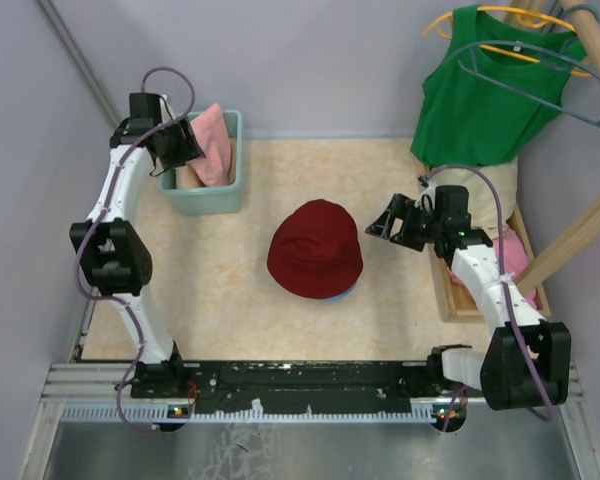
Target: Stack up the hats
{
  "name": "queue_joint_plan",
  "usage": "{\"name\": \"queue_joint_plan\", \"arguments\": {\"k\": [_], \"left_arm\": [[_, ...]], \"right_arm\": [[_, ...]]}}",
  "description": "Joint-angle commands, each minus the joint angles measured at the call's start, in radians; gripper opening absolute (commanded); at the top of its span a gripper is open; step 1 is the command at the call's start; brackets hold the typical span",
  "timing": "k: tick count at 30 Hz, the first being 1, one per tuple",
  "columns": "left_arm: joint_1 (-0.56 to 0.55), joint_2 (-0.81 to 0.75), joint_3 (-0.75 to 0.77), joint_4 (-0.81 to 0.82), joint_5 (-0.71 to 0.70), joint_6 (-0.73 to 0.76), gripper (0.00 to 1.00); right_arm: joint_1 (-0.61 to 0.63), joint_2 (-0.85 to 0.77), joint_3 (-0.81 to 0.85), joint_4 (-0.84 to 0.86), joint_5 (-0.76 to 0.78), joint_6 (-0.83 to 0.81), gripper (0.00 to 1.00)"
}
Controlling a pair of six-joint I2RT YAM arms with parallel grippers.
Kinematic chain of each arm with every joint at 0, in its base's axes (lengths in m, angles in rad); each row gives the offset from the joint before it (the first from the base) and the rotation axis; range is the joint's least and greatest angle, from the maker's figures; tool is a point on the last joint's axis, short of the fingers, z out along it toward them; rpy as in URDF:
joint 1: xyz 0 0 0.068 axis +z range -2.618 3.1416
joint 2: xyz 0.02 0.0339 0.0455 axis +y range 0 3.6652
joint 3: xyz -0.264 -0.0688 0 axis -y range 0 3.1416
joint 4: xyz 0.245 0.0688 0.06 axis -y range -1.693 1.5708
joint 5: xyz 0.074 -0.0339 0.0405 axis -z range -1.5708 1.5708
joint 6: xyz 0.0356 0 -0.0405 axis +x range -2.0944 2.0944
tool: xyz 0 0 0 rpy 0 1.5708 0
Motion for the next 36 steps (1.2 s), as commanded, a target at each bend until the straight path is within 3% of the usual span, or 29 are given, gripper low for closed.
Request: {"name": "queue_joint_plan", "arguments": {"k": [1, 7, 10, 16, 21, 26, 36], "left_arm": [[0.004, 0.027, -0.008, 0.011, 0.009, -0.023, 0.65], [0.005, 0.06, 0.003, 0.052, 0.001, -0.039, 0.61], [0.005, 0.092, 0.033, 0.06, 0.006, -0.047, 0.51], [0.004, 0.149, 0.116, 0.065, 0.02, -0.048, 0.01], [0.0, 0.117, 0.168, 0.061, 0.093, -0.066, 0.0], [-0.002, 0.041, 0.259, 0.024, 0.184, -0.108, 0.0], [-0.004, -0.114, 0.344, 0.055, 0.576, -0.319, 0.0]], "right_arm": [[0.001, -0.038, 0.005, 0.009, 0.012, -0.007, 0.84], [0.001, -0.033, 0.02, 0.0, 0.018, -0.011, 0.84], [0.0, -0.033, 0.034, -0.007, 0.027, -0.015, 0.84], [-0.001, -0.042, 0.056, -0.026, 0.046, -0.025, 0.86], [-0.001, -0.062, 0.093, -0.016, 0.047, -0.005, 0.99], [-0.007, -0.101, 0.123, 0.135, -0.054, 0.077, 0.99], [0.009, -0.014, 0.378, 0.307, -0.249, 0.231, 0.94]]}}
